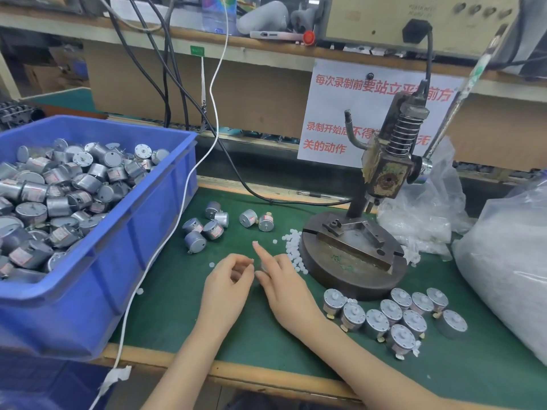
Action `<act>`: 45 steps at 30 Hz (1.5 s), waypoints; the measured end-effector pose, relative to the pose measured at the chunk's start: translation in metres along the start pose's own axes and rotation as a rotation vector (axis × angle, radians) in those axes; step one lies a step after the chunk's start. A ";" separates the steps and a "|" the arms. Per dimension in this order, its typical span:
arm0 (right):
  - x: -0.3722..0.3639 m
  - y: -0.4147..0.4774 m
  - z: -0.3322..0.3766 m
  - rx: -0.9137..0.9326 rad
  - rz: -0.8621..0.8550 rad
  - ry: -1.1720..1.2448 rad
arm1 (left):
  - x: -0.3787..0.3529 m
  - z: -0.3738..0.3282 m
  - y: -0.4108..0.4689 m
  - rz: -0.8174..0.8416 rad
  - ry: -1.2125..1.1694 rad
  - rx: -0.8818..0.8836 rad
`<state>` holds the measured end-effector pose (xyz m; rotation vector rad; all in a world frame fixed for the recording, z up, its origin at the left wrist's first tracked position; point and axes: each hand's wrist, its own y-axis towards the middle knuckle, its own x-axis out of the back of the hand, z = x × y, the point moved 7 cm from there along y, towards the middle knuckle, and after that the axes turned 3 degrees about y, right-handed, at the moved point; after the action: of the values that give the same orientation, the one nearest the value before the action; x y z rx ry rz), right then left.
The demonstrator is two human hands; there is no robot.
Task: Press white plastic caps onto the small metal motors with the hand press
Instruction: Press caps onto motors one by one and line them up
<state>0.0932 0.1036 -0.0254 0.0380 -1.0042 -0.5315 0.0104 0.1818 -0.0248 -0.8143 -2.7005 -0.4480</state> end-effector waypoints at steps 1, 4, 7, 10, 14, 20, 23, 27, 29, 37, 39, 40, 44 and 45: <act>0.003 0.000 -0.002 -0.025 -0.030 0.073 | -0.004 -0.003 -0.002 0.049 0.026 -0.045; 0.011 0.002 -0.017 -0.147 -0.130 0.254 | -0.018 -0.014 -0.010 0.180 0.194 -0.224; 0.015 0.003 -0.024 -0.211 -0.189 0.385 | -0.027 -0.019 -0.014 0.190 0.433 -0.359; 0.016 0.002 -0.026 -0.207 -0.198 0.477 | -0.026 -0.020 -0.012 0.157 0.421 -0.352; 0.014 0.003 -0.024 -0.205 -0.164 0.438 | -0.020 -0.016 -0.010 0.125 0.257 -0.268; 0.014 -0.007 -0.003 -0.047 -0.151 0.195 | -0.010 -0.005 -0.002 0.047 0.076 -0.121; 0.011 -0.011 0.010 0.074 -0.133 0.025 | -0.007 -0.002 0.000 0.030 0.011 -0.068; 0.012 -0.007 0.005 0.051 -0.139 -0.025 | -0.011 -0.001 -0.004 0.031 0.103 -0.098; 0.011 -0.007 0.002 0.031 -0.138 -0.030 | -0.011 -0.003 -0.004 0.020 0.151 -0.146; 0.032 -0.007 -0.003 -0.029 -0.281 -0.021 | -0.009 -0.009 -0.010 0.032 0.150 -0.208; 0.058 -0.010 -0.007 -0.061 -0.428 0.039 | -0.006 -0.006 -0.007 0.001 0.100 -0.151; 0.074 -0.010 -0.010 -0.091 -0.497 0.074 | -0.004 -0.004 -0.005 -0.017 0.082 -0.115; 0.128 -0.006 -0.035 -0.206 -0.522 -0.081 | 0.004 0.005 -0.001 -0.082 0.003 0.026; 0.138 -0.006 -0.042 -0.230 -0.519 -0.149 | 0.006 0.007 0.000 -0.099 -0.015 0.041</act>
<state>0.1831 0.0287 0.0592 0.0552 -1.0746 -1.1355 0.0041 0.1871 -0.0296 -0.6780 -2.7632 -0.4082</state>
